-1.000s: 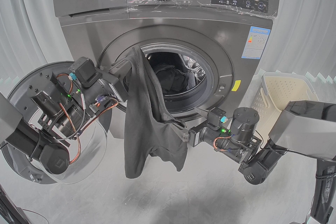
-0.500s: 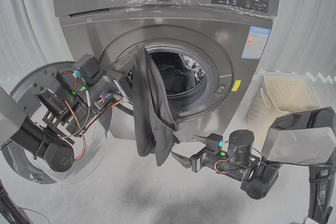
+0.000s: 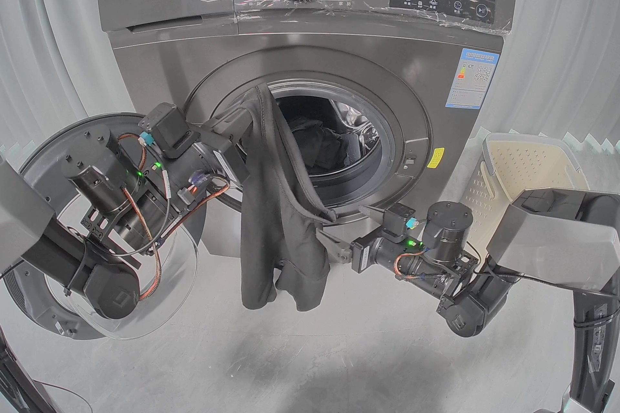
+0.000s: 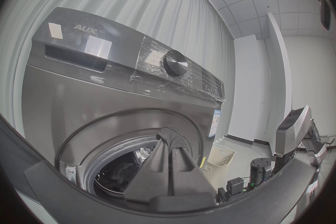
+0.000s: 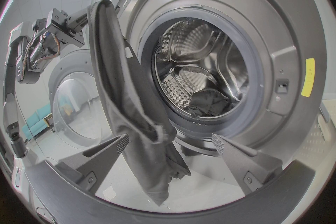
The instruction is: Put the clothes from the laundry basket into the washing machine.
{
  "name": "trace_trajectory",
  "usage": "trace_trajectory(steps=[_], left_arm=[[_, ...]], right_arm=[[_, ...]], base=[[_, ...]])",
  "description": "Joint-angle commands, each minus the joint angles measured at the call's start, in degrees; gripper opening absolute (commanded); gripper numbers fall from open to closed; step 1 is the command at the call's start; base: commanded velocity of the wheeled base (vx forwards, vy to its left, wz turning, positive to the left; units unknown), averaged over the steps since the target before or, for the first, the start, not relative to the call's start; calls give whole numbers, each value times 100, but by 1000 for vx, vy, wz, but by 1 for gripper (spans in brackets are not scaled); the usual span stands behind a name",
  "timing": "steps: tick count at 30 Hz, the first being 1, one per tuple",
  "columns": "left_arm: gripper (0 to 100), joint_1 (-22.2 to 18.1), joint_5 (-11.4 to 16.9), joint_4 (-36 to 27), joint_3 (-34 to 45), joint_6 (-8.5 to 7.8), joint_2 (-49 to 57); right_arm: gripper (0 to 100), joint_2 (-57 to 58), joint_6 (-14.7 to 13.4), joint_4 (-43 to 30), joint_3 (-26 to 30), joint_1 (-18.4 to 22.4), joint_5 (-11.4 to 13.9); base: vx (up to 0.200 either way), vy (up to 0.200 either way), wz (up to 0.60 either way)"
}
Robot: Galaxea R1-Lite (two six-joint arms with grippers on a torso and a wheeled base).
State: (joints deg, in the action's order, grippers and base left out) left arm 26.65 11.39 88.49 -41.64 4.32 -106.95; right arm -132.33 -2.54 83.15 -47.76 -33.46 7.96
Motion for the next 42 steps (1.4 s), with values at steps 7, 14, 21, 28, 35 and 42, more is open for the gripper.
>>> trace_trajectory(steps=[7, 14, 21, 28, 35, 42], left_arm=[[0, 42, 4, 1, 7, -18, -19], [0, 86, -14, 1, -10, -27, -19], [0, 121, -14, -16, -63, -27, 16], [0, 209, -14, -34, -72, -36, 42], [0, 279, -137, -51, -142, -45, 60], [0, 209, -172, -60, 25, -45, 60]], right_arm=[[100, -522, 7, -220, -989, -433, 197], [100, -742, 7, -475, -1429, -723, 206], [100, -1295, 43, -669, -2123, -705, 162], [100, -1559, 43, -730, -2448, -705, 127], [100, -1832, 51, -836, -2914, -714, -234], [0, -1823, 51, -748, -2976, -635, -269]], base=[[0, 0, 0], [0, 0, 0], [0, 0, 0], [0, 0, 0], [0, 0, 0], [0, 0, 0]])
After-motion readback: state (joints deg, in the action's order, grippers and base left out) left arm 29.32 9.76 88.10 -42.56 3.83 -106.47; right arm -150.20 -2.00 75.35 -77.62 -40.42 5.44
